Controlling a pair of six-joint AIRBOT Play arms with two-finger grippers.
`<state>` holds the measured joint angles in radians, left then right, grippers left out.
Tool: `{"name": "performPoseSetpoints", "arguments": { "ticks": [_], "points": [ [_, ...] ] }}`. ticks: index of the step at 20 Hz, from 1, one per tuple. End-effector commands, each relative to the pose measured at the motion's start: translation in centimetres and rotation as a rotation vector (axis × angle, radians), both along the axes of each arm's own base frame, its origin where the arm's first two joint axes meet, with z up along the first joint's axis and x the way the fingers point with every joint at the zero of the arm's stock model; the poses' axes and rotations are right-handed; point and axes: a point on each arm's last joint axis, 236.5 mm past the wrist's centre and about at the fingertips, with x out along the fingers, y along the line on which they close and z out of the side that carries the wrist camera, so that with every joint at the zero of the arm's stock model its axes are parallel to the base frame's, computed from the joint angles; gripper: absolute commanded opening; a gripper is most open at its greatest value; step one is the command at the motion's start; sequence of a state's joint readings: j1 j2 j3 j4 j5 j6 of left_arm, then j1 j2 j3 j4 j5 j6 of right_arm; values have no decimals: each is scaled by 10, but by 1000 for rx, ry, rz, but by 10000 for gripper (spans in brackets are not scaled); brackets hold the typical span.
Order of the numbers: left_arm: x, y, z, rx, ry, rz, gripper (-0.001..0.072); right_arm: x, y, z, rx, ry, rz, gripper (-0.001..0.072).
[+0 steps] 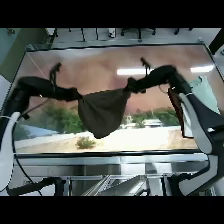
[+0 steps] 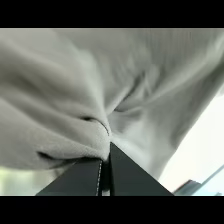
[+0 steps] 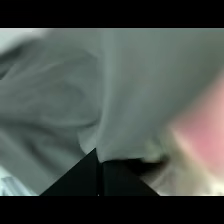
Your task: Fold the shirts.
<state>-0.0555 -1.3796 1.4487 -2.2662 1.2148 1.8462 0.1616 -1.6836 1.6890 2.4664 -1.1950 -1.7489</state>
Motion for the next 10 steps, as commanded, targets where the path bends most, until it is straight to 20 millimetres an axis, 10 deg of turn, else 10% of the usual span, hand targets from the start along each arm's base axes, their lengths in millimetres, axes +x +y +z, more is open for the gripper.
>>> {"name": "performPoseSetpoints", "arguments": {
  "ticks": [1,3,5,7,10],
  "points": [
    [-23,-2,192,-48,-402,4,12,-53,-11,188,28,-420,66,24],
    [-67,3,303,-81,-672,35,13,-104,-26,270,13,-648,36,25],
    [-109,15,370,-100,-844,92,12,-151,-43,316,-28,-796,4,25],
    [-136,28,398,-99,-947,152,13,-187,-57,344,-65,-901,-27,26],
    [-131,34,378,-116,-922,202,13,-194,-78,347,-158,-939,-89,25]
  ]
}}
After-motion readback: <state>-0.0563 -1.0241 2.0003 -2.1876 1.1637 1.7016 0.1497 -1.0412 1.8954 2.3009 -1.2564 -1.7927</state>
